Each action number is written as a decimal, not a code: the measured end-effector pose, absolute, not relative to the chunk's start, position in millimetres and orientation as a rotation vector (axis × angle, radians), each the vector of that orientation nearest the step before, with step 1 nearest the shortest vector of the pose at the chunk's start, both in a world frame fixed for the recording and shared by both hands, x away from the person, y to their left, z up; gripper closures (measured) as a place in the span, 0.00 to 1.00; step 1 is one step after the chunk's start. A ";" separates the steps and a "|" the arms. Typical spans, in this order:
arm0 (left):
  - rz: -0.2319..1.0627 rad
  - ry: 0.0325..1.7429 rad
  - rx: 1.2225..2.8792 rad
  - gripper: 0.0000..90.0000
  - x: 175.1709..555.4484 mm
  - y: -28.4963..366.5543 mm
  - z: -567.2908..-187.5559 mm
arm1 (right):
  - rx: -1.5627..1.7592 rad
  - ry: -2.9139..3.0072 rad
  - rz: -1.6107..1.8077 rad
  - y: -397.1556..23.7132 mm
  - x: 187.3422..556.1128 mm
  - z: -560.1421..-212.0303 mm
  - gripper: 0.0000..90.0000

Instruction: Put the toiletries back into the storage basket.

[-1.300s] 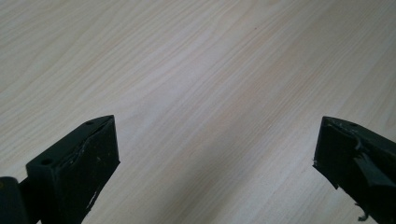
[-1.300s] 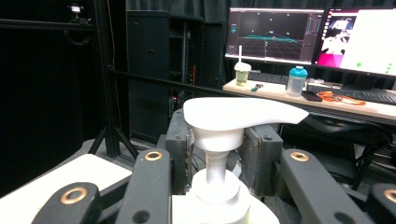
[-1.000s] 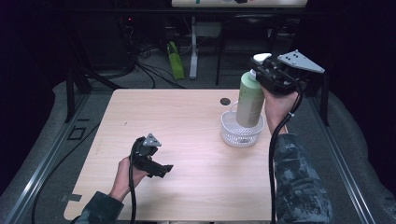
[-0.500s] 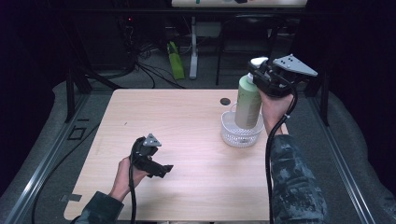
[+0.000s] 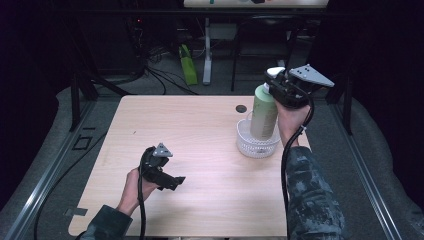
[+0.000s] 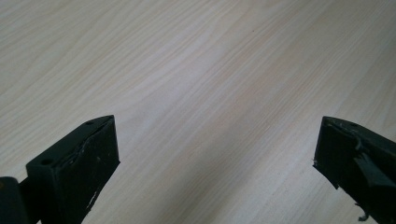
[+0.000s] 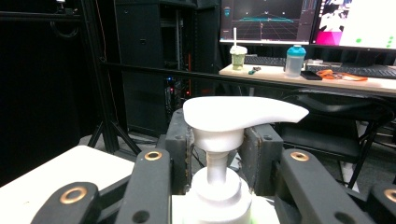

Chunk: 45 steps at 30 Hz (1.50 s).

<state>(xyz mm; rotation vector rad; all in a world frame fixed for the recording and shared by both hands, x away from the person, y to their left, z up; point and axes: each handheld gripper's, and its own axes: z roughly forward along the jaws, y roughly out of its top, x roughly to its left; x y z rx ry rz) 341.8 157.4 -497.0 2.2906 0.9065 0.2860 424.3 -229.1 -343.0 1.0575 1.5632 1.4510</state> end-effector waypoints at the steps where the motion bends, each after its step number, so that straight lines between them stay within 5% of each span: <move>1: 0.287 0.905 2.291 0.00 341.8 157.2 -497.1 | 1.066 1.568 1.447 -229.5 424.9 -346.2 0.74; 45: 0.283 0.900 2.299 0.00 341.5 156.0 -497.5 | 1.135 1.593 1.412 -230.4 430.1 -407.2 0.74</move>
